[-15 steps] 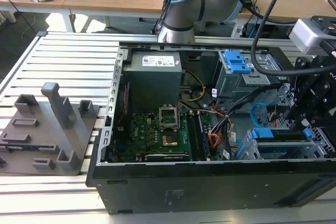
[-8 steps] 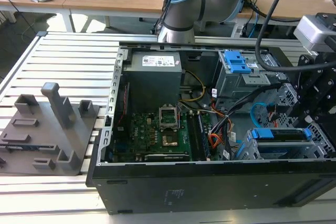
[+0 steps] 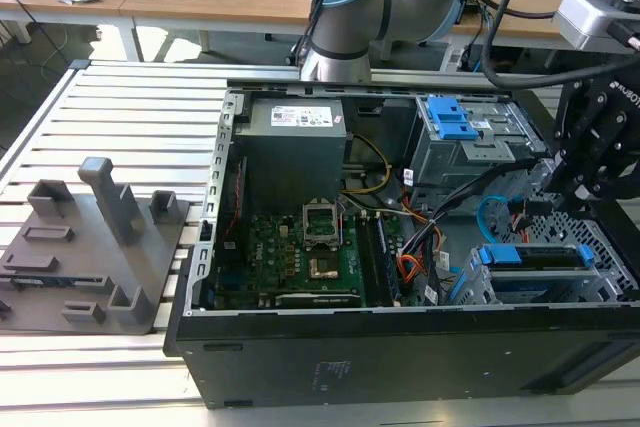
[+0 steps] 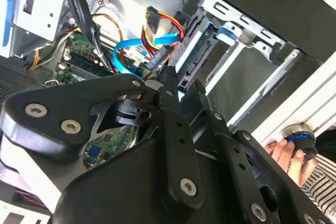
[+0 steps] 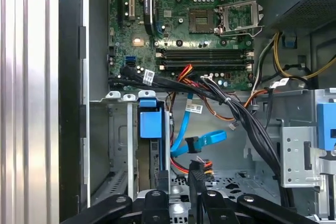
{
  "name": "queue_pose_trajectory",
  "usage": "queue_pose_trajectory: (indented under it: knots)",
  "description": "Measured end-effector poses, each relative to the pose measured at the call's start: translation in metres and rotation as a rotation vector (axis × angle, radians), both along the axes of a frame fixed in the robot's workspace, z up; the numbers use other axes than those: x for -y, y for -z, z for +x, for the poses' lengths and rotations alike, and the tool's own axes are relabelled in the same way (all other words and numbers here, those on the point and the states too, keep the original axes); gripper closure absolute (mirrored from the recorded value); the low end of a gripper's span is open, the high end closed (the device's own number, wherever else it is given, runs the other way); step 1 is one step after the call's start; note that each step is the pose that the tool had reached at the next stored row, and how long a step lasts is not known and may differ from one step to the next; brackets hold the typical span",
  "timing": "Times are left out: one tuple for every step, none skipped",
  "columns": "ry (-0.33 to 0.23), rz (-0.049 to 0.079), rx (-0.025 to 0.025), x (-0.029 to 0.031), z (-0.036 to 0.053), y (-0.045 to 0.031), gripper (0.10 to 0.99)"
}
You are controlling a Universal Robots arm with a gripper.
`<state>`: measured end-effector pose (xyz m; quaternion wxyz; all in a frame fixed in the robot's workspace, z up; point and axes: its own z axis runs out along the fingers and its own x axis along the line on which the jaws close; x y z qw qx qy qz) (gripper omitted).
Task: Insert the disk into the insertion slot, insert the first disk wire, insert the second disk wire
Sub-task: 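Insert the first disk wire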
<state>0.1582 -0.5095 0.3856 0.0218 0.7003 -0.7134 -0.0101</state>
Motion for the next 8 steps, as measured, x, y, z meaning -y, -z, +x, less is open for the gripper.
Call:
queue_pose_trajectory:
  knots:
    - [0.000, 0.000, 0.0000, -0.0008, 0.0000, 0.0000, 0.784]
    - [0.000, 0.000, 0.0000, -0.0017, 0.0000, 0.0000, 0.784]
    - [0.000, 0.000, 0.0000, -0.0020, 0.0000, 0.0000, 0.784]
    - [0.000, 0.000, 0.0000, -0.0020, 0.0000, 0.0000, 0.784]
    - [0.000, 0.000, 0.0000, -0.0021, 0.0000, 0.0000, 0.784]
    - [0.000, 0.000, 0.0000, -0.0022, 0.0000, 0.0002, 0.784]
    - [0.000, 0.000, 0.0000, -0.0022, 0.0000, 0.0011, 0.784]
    - [0.000, 0.000, 0.0001, -0.0021, 0.0000, 0.0022, 0.784]
